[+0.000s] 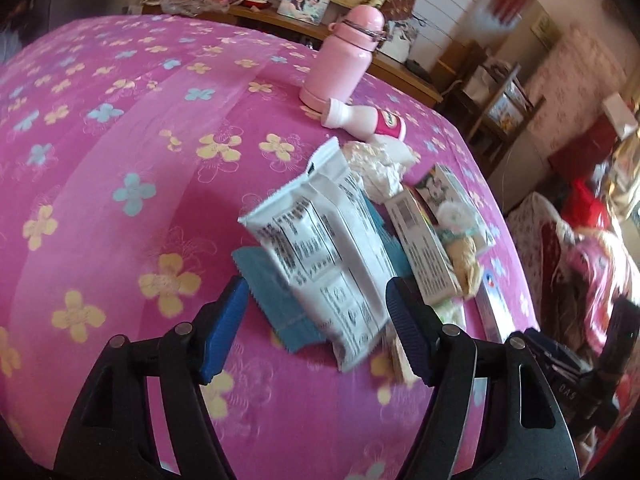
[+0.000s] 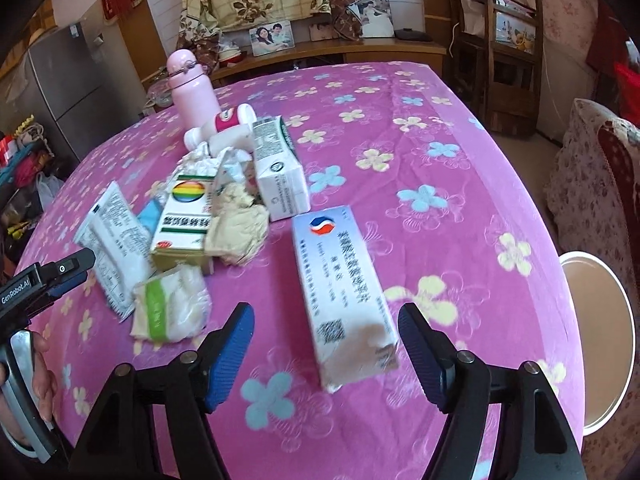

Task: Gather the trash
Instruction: 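Grasp the white wrapper with the left tool while the right tool grasps the medicine box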

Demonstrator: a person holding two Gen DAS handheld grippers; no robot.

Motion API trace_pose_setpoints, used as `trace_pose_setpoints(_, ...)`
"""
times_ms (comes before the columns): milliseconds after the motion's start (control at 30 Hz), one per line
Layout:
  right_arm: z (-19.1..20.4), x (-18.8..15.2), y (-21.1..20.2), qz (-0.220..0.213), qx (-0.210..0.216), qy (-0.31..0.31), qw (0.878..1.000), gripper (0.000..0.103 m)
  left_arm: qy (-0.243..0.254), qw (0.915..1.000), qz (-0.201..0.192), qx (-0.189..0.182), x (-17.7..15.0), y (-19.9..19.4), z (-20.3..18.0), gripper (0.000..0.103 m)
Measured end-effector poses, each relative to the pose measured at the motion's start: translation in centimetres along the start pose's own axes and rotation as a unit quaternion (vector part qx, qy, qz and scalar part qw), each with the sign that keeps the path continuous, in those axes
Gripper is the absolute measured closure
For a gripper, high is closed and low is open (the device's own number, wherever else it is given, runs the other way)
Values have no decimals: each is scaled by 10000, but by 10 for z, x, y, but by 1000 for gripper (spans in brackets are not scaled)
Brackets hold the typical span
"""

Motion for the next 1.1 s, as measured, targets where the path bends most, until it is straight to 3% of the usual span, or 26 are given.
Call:
trace_pose_setpoints(200, -9, 7, 13, 21, -98, -18, 9999, 30, -134, 9999, 7, 46, 15, 21, -3, 33)
trace_pose_setpoints(467, -11, 13, 31, 139, -116, -50, 9998, 30, 71, 9999, -93, 105, 23, 28, -17, 33)
trace_pose_setpoints(1100, -3, 16, 48, 255, -255, -133, 9993, 30, 355, 9989, -117, 295, 20, 27, -27, 33)
Point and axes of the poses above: each gripper's, at about its wrist camera, not at the fingertips, and y roughly the way its jaws point, z to its left, x to its top, the point moved 1 cm from there along y, roughly the way its jaws point
